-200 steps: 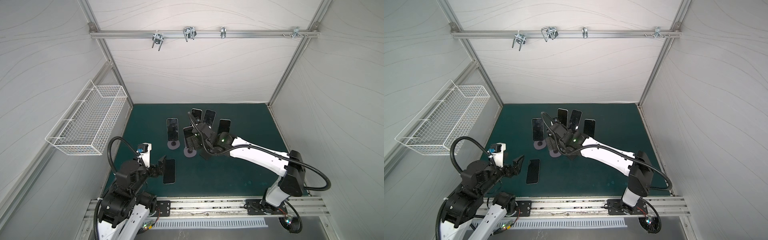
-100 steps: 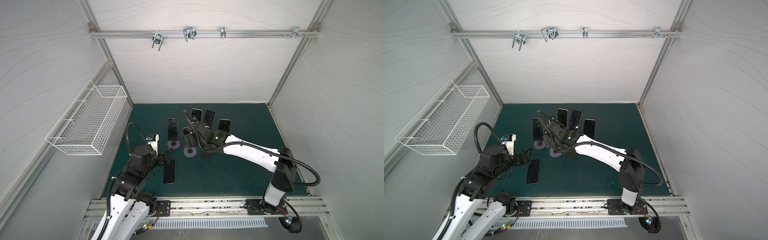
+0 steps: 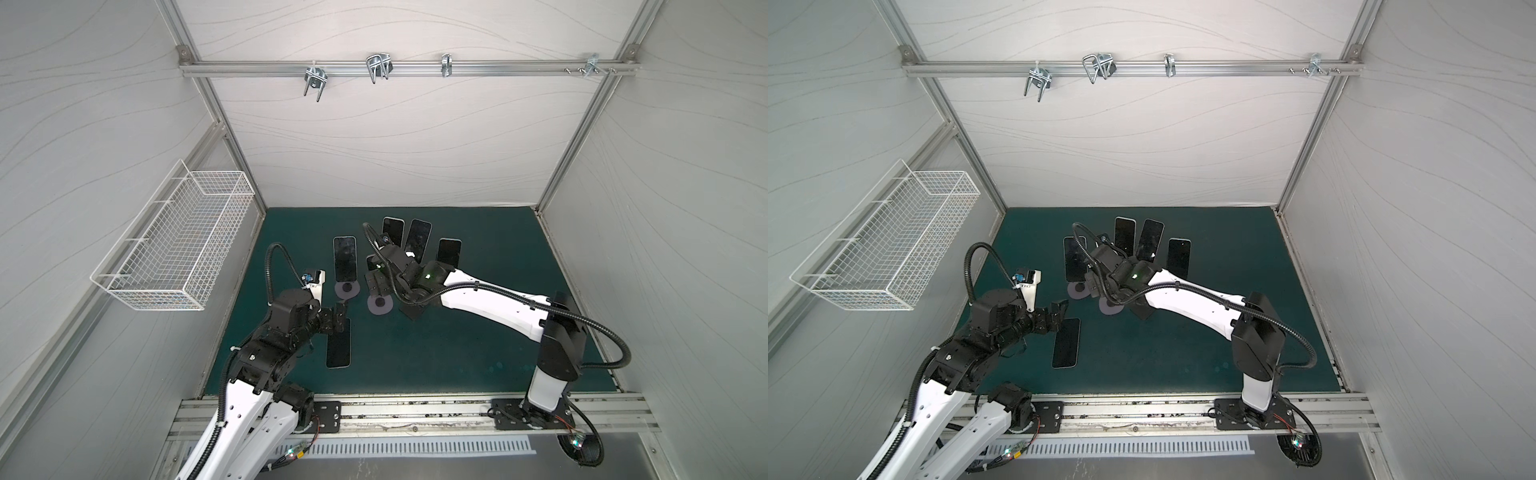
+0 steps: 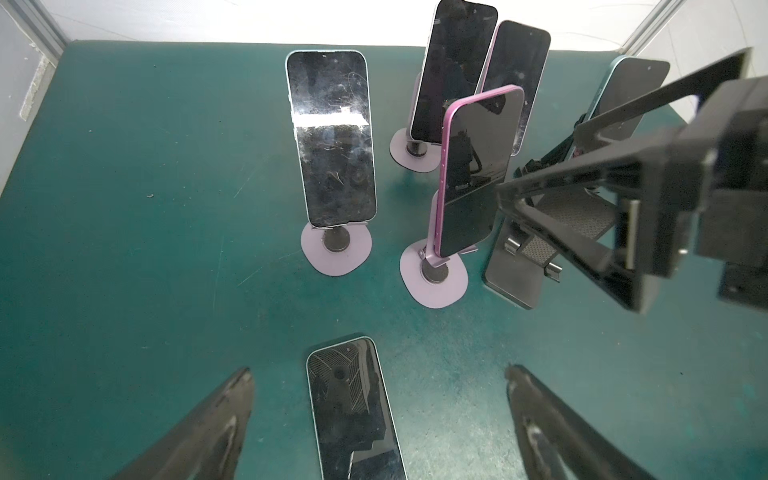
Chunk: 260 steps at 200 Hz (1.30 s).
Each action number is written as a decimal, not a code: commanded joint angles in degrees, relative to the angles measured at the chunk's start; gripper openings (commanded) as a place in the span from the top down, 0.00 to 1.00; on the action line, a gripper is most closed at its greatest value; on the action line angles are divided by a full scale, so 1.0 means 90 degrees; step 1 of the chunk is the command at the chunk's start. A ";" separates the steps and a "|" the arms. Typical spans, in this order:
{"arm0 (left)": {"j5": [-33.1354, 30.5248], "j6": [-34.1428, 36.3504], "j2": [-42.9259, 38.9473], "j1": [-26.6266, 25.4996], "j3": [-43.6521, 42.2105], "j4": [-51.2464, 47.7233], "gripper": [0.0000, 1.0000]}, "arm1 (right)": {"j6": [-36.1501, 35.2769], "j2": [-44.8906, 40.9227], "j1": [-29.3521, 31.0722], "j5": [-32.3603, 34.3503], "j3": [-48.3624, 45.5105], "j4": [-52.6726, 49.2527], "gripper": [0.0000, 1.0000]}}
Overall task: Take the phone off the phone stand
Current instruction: 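Lower the right gripper onto the pink-framed phone on its lilac stand and close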
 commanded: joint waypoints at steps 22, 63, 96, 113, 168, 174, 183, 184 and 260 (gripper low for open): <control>-0.0141 0.0145 0.0042 -0.0255 -0.0043 0.0165 0.05 | -0.0120 0.0343 -0.0107 -0.0057 0.0233 0.0187 0.01; -0.0390 0.0194 -0.0022 -0.0291 -0.0031 0.0145 0.05 | -0.0010 0.0433 -0.0213 0.0010 0.0207 0.0338 0.01; -0.0509 0.0223 -0.0018 -0.0318 -0.0033 0.0124 0.05 | 0.0034 0.0571 -0.0218 0.0036 0.0236 0.0412 0.01; -0.0529 0.0228 -0.0028 -0.0359 -0.0043 0.0121 0.05 | 0.0037 0.0649 -0.0235 0.0031 0.0299 0.0466 0.01; -0.0550 0.0245 -0.0018 -0.0404 -0.0063 0.0138 0.04 | 0.0040 0.0864 -0.0265 0.0030 0.0434 0.0537 0.01; -0.0554 0.0243 -0.0027 -0.0409 -0.0063 0.0138 0.04 | 0.0047 0.0894 -0.0272 0.0027 0.0447 0.0539 0.01; -0.0554 0.0243 -0.0027 -0.0408 -0.0062 0.0136 0.04 | 0.0054 0.0934 -0.0272 0.0049 0.0482 0.0540 0.01; -0.0549 0.0245 -0.0027 -0.0408 -0.0063 0.0137 0.04 | 0.0060 0.0936 -0.0272 0.0045 0.0490 0.0540 0.01; -0.0576 0.0260 -0.0069 -0.0469 -0.0063 0.0113 0.04 | 0.0166 0.1163 -0.0287 0.0284 0.0587 0.0720 0.01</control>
